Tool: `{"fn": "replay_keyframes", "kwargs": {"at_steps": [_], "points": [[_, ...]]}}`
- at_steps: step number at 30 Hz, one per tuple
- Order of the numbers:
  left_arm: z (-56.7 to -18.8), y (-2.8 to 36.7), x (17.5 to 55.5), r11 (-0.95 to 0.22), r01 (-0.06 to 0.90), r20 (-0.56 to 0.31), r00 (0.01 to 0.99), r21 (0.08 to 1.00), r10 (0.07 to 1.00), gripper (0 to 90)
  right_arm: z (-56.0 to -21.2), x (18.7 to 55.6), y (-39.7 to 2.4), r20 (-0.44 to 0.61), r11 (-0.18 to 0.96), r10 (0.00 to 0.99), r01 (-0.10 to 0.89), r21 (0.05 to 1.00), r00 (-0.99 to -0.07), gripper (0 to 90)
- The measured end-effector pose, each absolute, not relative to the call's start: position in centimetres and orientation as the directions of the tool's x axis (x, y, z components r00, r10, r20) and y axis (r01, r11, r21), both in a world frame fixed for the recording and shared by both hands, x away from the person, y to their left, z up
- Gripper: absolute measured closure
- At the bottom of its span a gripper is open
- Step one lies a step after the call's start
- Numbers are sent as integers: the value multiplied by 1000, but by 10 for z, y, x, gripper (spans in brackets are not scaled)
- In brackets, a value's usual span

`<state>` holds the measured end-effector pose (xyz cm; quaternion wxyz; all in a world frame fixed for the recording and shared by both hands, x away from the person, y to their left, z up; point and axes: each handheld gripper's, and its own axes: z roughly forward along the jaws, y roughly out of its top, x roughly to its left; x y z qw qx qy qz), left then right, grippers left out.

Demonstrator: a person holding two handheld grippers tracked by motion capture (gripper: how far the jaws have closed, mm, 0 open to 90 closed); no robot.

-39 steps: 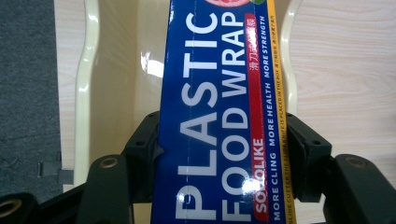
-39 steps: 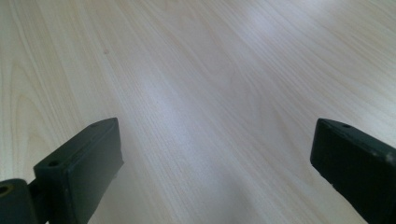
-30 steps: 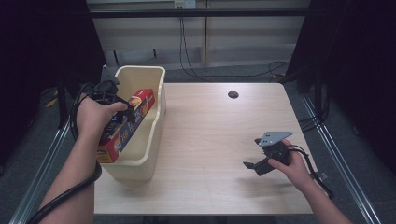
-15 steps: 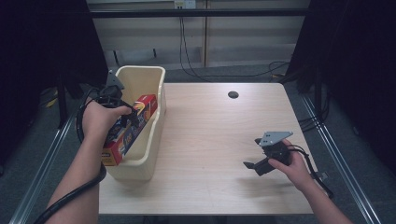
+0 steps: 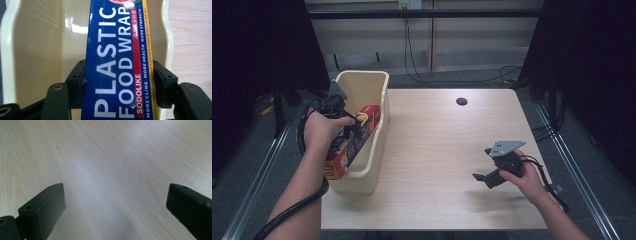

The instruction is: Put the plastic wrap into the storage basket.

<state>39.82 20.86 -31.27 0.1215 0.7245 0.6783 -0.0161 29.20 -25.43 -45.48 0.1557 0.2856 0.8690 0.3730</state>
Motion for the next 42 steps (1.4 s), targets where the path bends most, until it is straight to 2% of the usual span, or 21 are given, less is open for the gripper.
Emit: {"fn": "replay_keyframes", "kwargs": {"at_steps": [35, 42], "points": [[-331, 204, 400, -56, 995, -179, 71, 84, 981, 391, -455, 292, -255, -60, 561, 613, 380, 736, -788, 19], [-328, 203, 399, -60, 991, -193, 84, 123, 978, 378, -455, 292, -255, -67, 562, 616, 379, 735, -785, 19]]}}
